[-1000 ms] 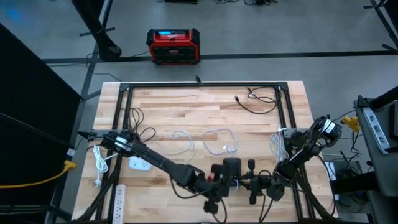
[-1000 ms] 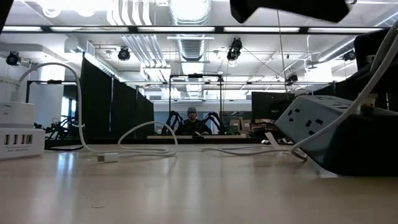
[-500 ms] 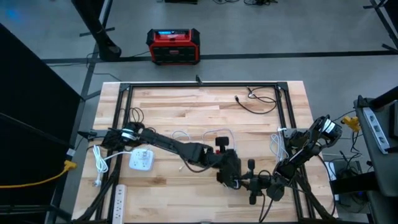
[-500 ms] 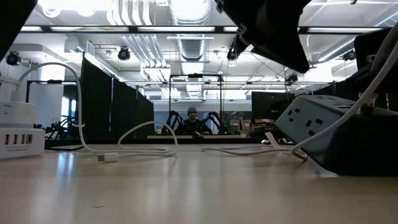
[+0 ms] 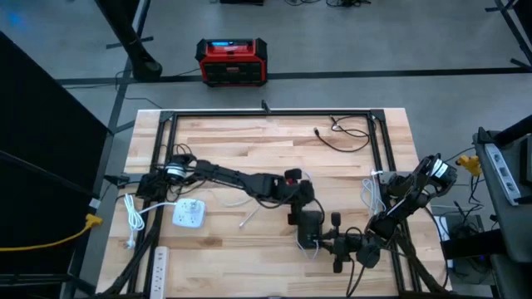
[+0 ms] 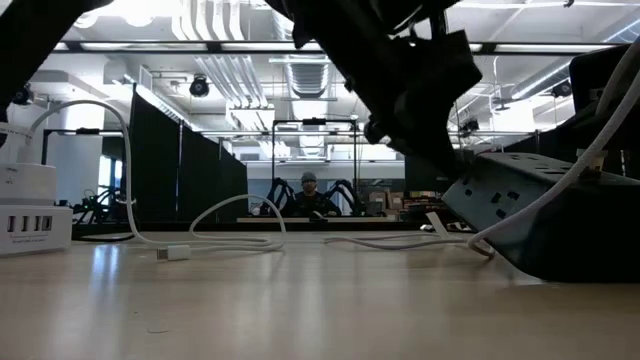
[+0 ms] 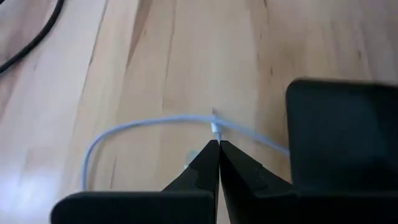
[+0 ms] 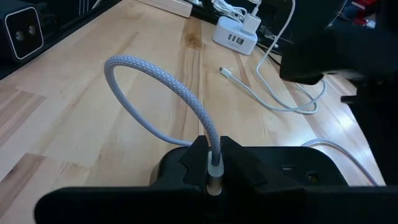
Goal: Insert USB
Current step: Insert the purple charger cable into the black outlet extension
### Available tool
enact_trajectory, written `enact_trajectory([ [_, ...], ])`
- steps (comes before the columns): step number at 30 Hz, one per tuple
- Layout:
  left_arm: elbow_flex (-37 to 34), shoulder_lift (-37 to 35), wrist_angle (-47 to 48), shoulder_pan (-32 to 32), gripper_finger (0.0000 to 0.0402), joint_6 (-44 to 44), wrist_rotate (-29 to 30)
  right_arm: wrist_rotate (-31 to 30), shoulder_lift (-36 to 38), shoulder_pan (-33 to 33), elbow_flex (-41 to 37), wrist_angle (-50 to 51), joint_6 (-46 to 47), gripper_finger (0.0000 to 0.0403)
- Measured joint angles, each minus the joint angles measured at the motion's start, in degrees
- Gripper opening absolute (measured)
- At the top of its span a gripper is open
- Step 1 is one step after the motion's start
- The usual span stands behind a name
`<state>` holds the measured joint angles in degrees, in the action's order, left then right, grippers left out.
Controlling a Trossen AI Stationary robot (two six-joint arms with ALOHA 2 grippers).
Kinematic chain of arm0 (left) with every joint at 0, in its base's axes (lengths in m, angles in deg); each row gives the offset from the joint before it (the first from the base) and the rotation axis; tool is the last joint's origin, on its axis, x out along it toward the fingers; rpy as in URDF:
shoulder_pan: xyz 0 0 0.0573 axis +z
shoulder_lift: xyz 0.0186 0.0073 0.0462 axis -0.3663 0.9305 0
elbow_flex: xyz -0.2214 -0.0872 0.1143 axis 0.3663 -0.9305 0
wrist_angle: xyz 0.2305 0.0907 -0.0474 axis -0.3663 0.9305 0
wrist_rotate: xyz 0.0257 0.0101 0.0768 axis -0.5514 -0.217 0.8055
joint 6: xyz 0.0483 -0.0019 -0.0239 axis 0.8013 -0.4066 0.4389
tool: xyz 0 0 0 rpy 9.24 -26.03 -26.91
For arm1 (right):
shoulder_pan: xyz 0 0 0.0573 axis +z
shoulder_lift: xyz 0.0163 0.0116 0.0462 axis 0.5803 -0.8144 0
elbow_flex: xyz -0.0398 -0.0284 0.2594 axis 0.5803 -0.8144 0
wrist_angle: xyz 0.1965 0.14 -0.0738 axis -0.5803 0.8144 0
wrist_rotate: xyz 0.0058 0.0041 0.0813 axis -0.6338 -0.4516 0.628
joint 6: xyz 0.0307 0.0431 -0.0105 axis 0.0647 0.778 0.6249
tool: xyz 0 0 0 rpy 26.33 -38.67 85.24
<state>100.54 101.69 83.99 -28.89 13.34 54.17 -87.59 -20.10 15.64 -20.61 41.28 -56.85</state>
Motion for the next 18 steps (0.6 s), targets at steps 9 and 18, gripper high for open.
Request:
enact_trajectory([
  [9,-2.05,0.00,-1.68,-0.08,0.0000,-1.93,-7.11,0.04,0.00,0.00,0.00,-0.01,0.00,0.0017],
  [18,-2.03,0.00,-6.78,-0.84,0.0000,-3.49,-13.46,0.21,0.00,0.00,0.00,-0.04,0.00,0.0017],
])
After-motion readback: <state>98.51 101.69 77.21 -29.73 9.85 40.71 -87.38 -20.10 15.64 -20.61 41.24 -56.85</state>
